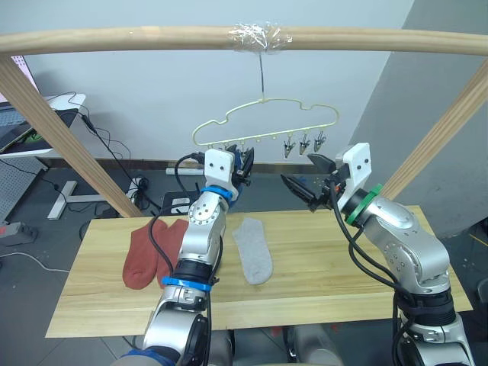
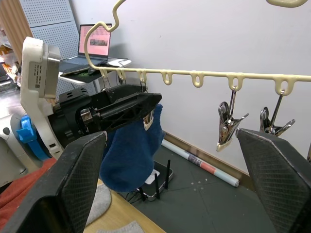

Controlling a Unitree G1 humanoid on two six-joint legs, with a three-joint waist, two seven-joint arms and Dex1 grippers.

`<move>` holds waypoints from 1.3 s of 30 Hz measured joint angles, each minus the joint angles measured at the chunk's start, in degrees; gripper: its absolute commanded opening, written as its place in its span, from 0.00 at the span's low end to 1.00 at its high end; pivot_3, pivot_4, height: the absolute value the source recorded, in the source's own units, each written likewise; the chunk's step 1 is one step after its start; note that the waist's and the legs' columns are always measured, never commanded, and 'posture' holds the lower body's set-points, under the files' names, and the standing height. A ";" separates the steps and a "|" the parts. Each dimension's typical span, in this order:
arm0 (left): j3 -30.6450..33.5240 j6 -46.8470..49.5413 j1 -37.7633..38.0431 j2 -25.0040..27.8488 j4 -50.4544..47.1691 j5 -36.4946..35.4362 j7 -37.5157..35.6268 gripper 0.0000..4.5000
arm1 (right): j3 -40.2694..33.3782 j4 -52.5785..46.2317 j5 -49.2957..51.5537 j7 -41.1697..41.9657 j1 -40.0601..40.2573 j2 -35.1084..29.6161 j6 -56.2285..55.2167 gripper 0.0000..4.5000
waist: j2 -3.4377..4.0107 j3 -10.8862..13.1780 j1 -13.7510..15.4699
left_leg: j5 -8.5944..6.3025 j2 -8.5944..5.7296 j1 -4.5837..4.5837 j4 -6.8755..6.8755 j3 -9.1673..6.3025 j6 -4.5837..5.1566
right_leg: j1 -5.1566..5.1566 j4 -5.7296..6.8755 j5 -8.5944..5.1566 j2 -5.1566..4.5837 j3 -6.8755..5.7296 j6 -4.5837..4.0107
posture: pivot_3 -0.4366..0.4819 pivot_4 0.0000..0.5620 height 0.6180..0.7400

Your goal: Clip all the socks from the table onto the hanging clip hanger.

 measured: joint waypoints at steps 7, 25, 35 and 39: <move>-0.63 0.16 -0.22 -1.26 0.00 -0.40 -3.07 0.53 | 0.00 0.00 0.00 -0.06 0.01 0.00 0.00 1.00 | 0.00 0.00 -0.06 | 0.00 0.00 0.00 0.00 0.01 0.00 | 0.00 0.00 0.00 0.00 0.01 0.00 | 0.24 0.29 1.00; -1.09 2.46 0.52 -1.90 -0.60 -2.68 -5.12 0.34 | -0.01 0.00 0.03 0.00 0.04 -0.04 0.01 1.00 | 0.00 0.00 -0.38 | 0.00 0.00 0.00 0.01 0.00 0.00 | 0.00 0.01 0.00 0.00 0.00 0.00 | 0.25 0.28 1.00; -1.10 2.90 1.42 -1.93 -1.88 -3.75 -5.18 0.07 | 0.01 0.00 0.58 0.05 0.51 -0.05 0.51 1.00 | 0.00 0.00 -0.39 | 0.00 0.00 0.00 0.01 0.00 0.00 | 0.00 0.01 0.00 0.00 0.01 0.00 | 0.26 0.28 1.00; -1.14 3.74 2.51 -1.27 -3.17 -3.75 -5.18 0.07 | 0.18 0.00 0.59 0.05 0.67 -0.05 0.56 1.00 | 0.00 0.00 -0.41 | 0.00 0.00 0.00 0.01 -0.01 0.00 | 0.01 0.03 0.00 0.00 0.01 0.00 | 0.26 0.28 1.00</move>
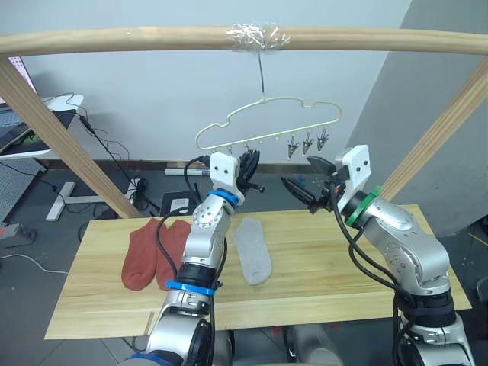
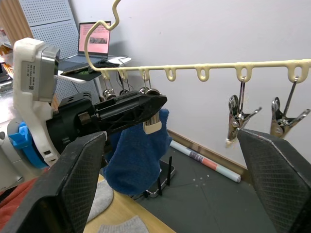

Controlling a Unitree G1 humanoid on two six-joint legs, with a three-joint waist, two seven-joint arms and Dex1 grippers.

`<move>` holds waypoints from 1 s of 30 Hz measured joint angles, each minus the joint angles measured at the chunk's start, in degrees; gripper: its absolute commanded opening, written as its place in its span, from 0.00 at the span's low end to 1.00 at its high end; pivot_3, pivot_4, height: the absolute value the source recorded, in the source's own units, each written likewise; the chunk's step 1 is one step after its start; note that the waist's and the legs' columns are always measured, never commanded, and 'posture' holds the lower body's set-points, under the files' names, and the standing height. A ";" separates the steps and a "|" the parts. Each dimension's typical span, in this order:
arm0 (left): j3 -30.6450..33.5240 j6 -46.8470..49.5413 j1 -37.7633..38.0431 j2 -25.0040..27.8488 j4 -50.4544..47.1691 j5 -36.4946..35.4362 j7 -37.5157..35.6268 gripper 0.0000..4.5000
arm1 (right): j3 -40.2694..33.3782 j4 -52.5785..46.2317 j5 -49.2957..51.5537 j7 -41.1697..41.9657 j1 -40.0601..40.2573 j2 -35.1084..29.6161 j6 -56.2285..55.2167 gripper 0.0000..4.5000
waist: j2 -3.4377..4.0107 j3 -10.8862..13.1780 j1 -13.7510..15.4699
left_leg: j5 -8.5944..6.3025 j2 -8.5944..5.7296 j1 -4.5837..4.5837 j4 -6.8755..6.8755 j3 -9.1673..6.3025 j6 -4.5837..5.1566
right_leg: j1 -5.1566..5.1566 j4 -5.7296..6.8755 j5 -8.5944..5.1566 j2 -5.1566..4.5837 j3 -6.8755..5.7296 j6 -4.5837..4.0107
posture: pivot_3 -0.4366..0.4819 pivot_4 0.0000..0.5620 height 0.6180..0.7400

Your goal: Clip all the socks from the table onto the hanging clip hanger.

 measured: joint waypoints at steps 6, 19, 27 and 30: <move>-0.01 1.65 0.80 1.53 -0.86 0.23 0.25 0.07 | 0.68 0.00 -0.41 0.00 0.83 0.04 0.00 1.00 | 0.00 0.00 -0.01 | 0.00 0.00 0.01 0.03 0.00 0.00 | 0.00 0.03 0.00 0.00 0.00 0.00 | 0.28 0.28 1.00; 0.04 0.73 0.13 1.88 -0.84 0.49 1.07 0.43 | 0.73 0.00 -0.81 0.09 0.73 0.16 0.00 1.00 | 0.00 0.00 0.00 | 0.00 0.00 0.01 0.05 0.00 0.00 | 0.01 0.04 0.00 0.00 0.00 0.00 | 0.27 0.29 1.00; 0.04 0.04 -0.39 1.85 -0.53 0.47 1.37 0.43 | 0.72 0.00 -0.90 0.07 0.73 0.16 0.00 1.00 | 0.00 0.00 0.00 | 0.00 0.00 0.01 0.05 0.00 0.00 | 0.01 0.04 0.00 0.00 0.00 0.00 | 0.27 0.29 1.00; 0.03 0.02 -0.45 1.83 -0.46 0.47 1.34 0.43 | 0.71 0.00 -0.96 0.04 0.73 0.18 0.00 1.00 | 0.00 0.00 0.00 | 0.00 0.00 0.01 0.05 0.00 0.00 | 0.01 0.04 0.00 0.00 0.00 0.00 | 0.27 0.29 1.00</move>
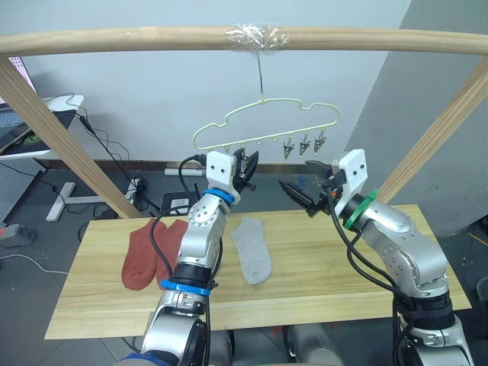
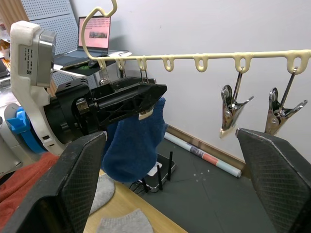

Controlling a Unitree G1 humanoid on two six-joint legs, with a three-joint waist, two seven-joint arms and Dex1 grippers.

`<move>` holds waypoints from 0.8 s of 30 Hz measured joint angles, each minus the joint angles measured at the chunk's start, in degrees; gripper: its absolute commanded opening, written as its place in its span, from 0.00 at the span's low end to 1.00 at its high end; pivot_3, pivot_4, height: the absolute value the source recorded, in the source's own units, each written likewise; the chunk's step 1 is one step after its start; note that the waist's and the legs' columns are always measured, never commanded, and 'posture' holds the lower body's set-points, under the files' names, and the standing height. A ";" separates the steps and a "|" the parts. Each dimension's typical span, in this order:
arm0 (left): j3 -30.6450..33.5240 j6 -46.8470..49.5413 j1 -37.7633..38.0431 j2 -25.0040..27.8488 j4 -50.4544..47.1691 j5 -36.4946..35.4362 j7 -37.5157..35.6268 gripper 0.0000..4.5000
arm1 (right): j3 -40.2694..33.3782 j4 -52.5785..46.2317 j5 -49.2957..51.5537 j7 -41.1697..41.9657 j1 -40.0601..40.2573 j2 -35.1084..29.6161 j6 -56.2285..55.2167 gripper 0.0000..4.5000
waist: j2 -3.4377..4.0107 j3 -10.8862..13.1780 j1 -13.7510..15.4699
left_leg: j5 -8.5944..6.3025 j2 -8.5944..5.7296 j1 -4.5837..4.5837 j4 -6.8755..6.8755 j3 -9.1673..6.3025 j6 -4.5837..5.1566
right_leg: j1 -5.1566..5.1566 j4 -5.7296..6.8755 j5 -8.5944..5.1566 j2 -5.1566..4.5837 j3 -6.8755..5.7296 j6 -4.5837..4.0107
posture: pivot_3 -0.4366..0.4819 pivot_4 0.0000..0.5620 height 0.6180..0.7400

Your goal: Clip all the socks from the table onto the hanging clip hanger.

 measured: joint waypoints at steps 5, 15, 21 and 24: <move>-0.01 0.01 -0.04 -0.25 0.21 -0.16 -0.48 0.34 | -0.02 0.00 -0.03 -0.04 0.00 0.03 0.00 1.00 | 0.00 0.00 -0.01 | 0.00 0.00 0.00 0.00 0.00 0.00 | 0.00 0.00 0.00 0.00 0.00 0.00 | 0.27 0.29 1.00; 0.03 0.09 -0.08 -0.27 0.20 -0.16 -0.56 0.00 | -0.06 0.00 -0.03 -0.05 0.00 0.06 0.00 1.00 | 0.00 0.00 0.00 | 0.00 0.00 0.00 0.00 0.00 0.00 | 0.00 0.00 0.00 0.00 0.00 0.00 | 0.27 0.29 1.00; 0.06 2.02 -0.29 0.43 -0.22 -0.67 -1.11 0.00 | 3.45 1.64 -3.49 -0.09 -0.29 -1.05 -0.04 1.00 | 0.00 0.00 -0.05 | 0.00 0.00 0.12 0.00 0.01 0.00 | 0.07 0.01 0.00 0.00 0.00 0.00 | 0.28 0.29 1.00; 0.99 4.71 -0.79 1.90 -1.07 -1.71 -1.56 0.00 | 10.19 7.84 -8.91 -0.29 -0.33 -1.54 0.11 1.00 | -0.01 0.00 -0.09 | 0.00 0.01 0.23 0.00 0.03 0.00 | 0.11 0.07 0.00 0.02 0.02 0.00 | 0.29 0.28 1.00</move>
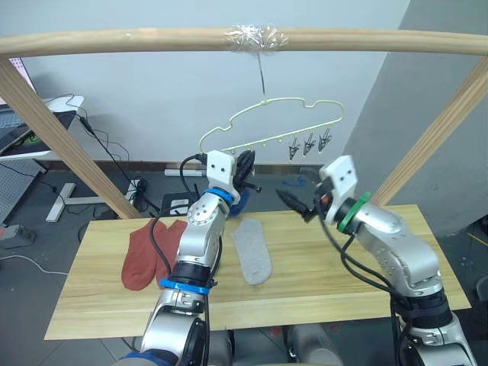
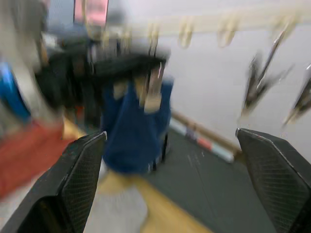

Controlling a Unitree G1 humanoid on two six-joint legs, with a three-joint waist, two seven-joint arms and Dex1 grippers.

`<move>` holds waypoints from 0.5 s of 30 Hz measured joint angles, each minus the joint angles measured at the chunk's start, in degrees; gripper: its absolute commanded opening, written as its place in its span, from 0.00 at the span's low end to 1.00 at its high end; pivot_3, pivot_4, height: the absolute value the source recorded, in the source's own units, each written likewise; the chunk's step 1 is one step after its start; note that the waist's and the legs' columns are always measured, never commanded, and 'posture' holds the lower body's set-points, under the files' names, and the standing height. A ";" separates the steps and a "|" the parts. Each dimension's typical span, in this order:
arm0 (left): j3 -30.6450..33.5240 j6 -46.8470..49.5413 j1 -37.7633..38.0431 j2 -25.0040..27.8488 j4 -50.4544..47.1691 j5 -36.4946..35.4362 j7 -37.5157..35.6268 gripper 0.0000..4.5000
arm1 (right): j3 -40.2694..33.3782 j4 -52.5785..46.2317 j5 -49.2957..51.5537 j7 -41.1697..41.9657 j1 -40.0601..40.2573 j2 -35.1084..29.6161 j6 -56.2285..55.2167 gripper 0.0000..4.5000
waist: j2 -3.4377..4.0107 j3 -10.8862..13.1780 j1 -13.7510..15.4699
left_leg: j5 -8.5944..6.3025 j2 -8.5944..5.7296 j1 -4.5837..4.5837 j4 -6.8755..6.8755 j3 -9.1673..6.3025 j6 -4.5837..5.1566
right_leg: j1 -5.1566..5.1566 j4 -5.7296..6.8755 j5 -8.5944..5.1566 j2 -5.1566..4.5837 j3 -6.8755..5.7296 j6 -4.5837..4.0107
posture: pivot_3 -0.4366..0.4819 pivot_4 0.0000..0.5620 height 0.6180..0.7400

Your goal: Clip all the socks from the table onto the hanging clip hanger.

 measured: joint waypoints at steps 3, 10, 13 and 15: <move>1.56 4.94 0.08 2.14 -2.31 -2.92 -1.69 0.00 | 5.51 9.35 -5.05 0.07 -0.94 2.11 -2.28 1.00 | 0.00 0.00 -0.19 | 0.00 0.01 0.05 0.00 0.04 0.00 | -0.01 0.07 0.00 0.01 0.06 0.00 | 0.34 0.28 1.00; 4.22 19.74 1.26 6.42 -9.74 -12.09 -6.16 0.00 | 11.96 31.05 -12.25 0.31 -8.48 11.75 -11.40 1.00 | 0.00 0.00 -0.01 | 0.01 0.01 0.20 0.00 0.01 0.00 | -0.04 0.41 -0.02 0.02 0.08 -0.02 | 0.42 0.28 1.00; 5.17 23.18 1.63 8.12 -11.81 -13.85 -6.96 0.00 | 11.76 42.09 -13.65 -0.36 -11.50 17.26 -15.14 1.00 | -0.01 -0.01 0.36 | 0.02 0.02 0.22 0.00 -0.01 0.00 | -0.04 0.45 -0.02 0.04 0.08 -0.04 | 0.44 0.27 1.00; 5.41 24.60 1.87 8.68 -12.91 -14.38 -6.94 0.00 | 11.72 51.56 -15.22 -1.90 -13.48 20.36 -18.46 1.00 | -0.01 -0.01 0.97 | 0.02 0.01 0.21 0.00 0.00 0.00 | -0.04 0.45 -0.01 0.03 0.10 -0.05 | 0.45 0.27 1.00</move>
